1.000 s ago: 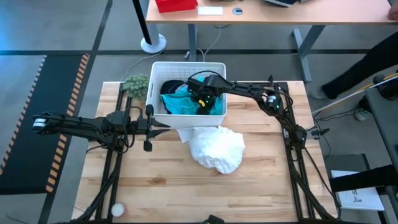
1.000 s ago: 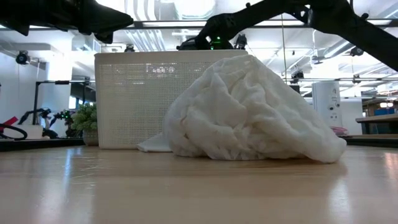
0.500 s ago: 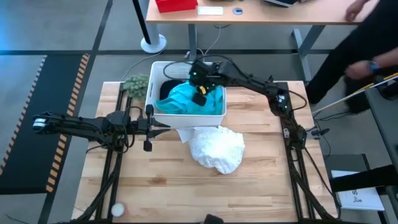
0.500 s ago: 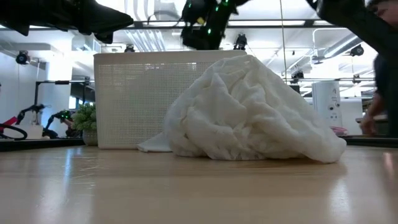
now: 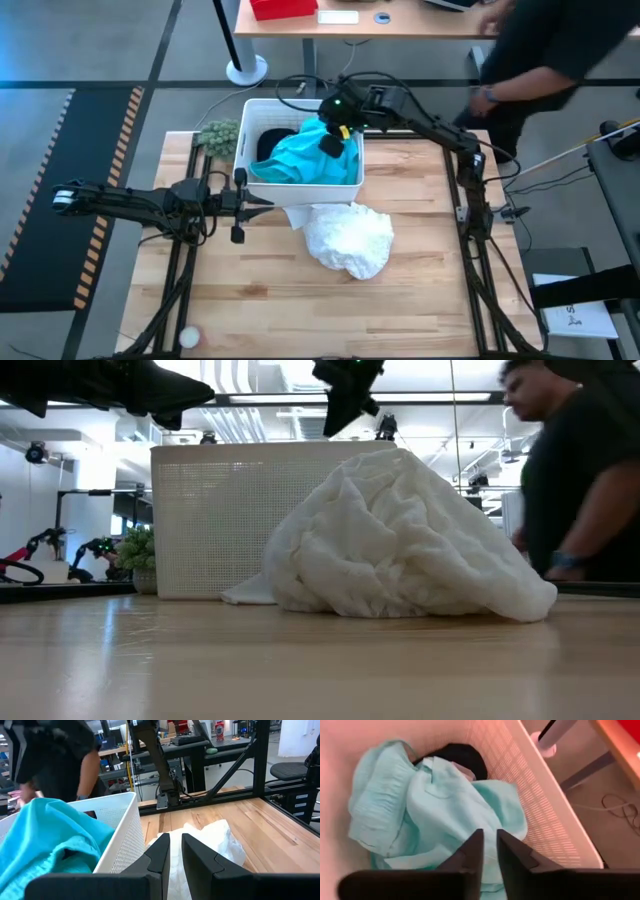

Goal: Sort clothes
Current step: Put the white shirt into the white bin

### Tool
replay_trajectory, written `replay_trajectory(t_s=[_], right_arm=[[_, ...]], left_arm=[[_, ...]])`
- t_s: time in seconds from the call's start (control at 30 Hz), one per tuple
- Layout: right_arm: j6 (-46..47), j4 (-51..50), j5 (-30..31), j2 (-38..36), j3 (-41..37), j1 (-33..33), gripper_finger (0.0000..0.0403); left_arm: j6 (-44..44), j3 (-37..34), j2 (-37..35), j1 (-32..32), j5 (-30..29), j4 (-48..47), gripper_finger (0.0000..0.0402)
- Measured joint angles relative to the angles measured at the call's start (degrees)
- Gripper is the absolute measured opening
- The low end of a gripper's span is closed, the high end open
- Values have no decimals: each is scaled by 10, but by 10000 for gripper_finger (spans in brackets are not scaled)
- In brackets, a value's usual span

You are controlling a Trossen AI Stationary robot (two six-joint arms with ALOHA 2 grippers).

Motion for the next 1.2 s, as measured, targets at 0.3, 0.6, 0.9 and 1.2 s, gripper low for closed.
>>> replay_trajectory(t_s=[0.3, 0.6, 0.9, 1.2], right_arm=[[-12, -5, 0, -48, 0, 52, 188], [-5, -55, 0, -50, -1, 208, 247], [71, -67, 40, -41, -79, 302, 225], [152, -36, 28, -41, -203, 348, 224]], left_arm=[[0, 0, 0, 0, 0, 0, 36], [0, 0, 0, 0, 0, 0, 36], [-4, 0, 0, 0, 0, -5, 36], [-4, 0, 0, 0, 0, -5, 36]])
